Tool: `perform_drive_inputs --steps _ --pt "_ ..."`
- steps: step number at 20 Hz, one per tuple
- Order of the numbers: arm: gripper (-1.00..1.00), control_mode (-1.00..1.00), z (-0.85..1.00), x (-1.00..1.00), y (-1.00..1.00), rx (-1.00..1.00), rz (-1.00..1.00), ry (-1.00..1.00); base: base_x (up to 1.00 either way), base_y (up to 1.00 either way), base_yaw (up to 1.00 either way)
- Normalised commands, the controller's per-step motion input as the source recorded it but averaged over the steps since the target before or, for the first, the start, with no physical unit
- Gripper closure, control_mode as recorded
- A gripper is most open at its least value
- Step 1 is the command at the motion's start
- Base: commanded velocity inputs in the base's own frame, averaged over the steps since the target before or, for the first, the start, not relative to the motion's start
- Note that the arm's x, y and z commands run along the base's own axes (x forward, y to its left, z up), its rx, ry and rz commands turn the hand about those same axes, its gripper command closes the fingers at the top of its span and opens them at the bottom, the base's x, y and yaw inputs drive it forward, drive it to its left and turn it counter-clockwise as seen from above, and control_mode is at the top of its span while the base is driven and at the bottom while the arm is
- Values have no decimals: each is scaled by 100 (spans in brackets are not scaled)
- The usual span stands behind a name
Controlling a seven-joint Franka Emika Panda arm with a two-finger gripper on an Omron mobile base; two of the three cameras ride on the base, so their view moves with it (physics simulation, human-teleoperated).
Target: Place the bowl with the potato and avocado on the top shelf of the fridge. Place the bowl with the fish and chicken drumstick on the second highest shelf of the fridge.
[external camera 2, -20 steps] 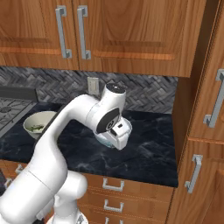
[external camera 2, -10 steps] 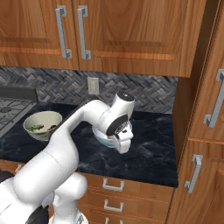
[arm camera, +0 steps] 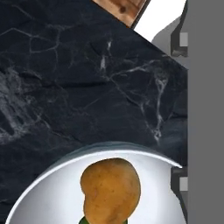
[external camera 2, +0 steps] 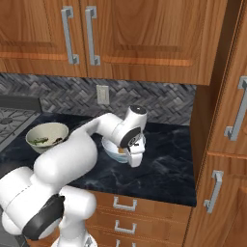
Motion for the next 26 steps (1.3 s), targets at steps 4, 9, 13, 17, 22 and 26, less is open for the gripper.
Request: perform_drive_inputs --steps 4,9,13,17,22,26 --pt "-100 -100 -28 35 -18 0 -6 1 0 0 0" --pt "-100 -100 -32 29 -14 0 -4 1 0 0 0" --pt "-100 -100 -22 38 -2 0 -4 0 0 0 0" --pt "-100 -100 -22 36 -2 0 -2 0 0 0 0" --pt "-100 -100 -29 20 -5 0 0 6 0 0 0" --pt "100 -100 -24 3 -1 0 0 5 0 0 0"
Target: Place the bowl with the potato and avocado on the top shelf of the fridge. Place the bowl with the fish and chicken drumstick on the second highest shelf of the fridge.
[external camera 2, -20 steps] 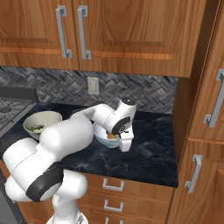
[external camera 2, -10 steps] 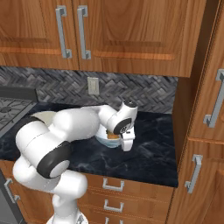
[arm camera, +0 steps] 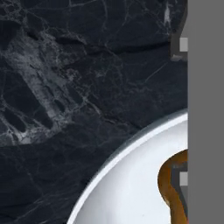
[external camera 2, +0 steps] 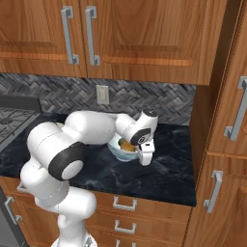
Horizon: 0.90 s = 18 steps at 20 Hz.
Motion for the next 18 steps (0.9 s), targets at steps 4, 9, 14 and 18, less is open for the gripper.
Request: perform_drive_inputs --steps 4,9,14,18 --pt "100 -100 0 0 0 0 0 0 0 0 0" --pt "100 -100 0 -4 0 0 0 0 0 0 0" --pt "100 -100 18 -51 26 -2 5 -15 0 0 0" --pt "100 -100 80 -77 62 -14 4 -28 0 0 0"
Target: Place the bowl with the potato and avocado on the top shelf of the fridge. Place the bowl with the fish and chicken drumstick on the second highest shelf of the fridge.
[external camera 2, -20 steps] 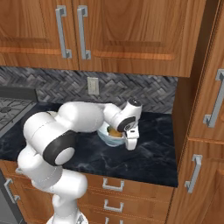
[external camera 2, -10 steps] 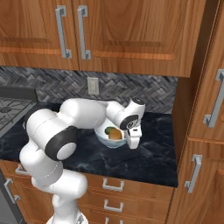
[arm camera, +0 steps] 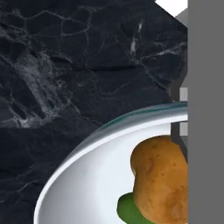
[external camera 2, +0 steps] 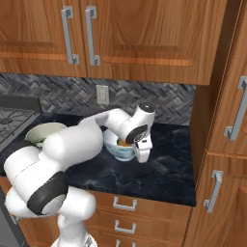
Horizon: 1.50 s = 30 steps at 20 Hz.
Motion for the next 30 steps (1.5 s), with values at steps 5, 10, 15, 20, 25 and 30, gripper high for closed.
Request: perform_drive_inputs --steps 5,10,15,20,25,30 --pt "100 -100 95 -64 93 -21 7 -23 0 0 0" --pt "100 -100 100 -58 87 -10 6 -17 0 0 0" --pt "100 -100 82 -68 61 18 0 -4 0 0 0" --pt "100 -100 47 -72 17 49 0 3 0 0 0" --pt "100 -100 22 -10 -1 25 0 12 0 0 0" --pt "100 100 0 -6 0 0 0 0 -10 1 0"
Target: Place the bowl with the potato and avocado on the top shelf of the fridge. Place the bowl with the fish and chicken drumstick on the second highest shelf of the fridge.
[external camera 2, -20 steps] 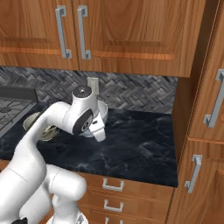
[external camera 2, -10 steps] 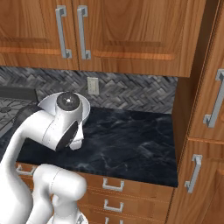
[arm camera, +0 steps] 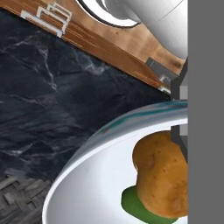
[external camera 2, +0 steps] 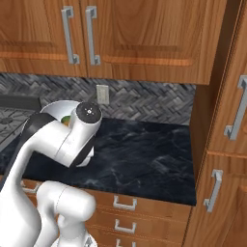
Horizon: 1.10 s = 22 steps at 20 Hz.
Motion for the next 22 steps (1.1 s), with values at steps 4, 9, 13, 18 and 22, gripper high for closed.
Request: perform_drive_inputs --steps 4,9,13,18,22 --pt "100 100 0 0 0 0 0 0 -63 1 -2" --pt "100 100 0 0 0 0 0 0 -54 0 -33" --pt "100 100 0 0 0 0 0 0 -32 0 -57" --pt "100 100 0 0 0 0 0 0 -11 0 -69" --pt "100 100 0 0 0 0 0 0 -28 0 -77"
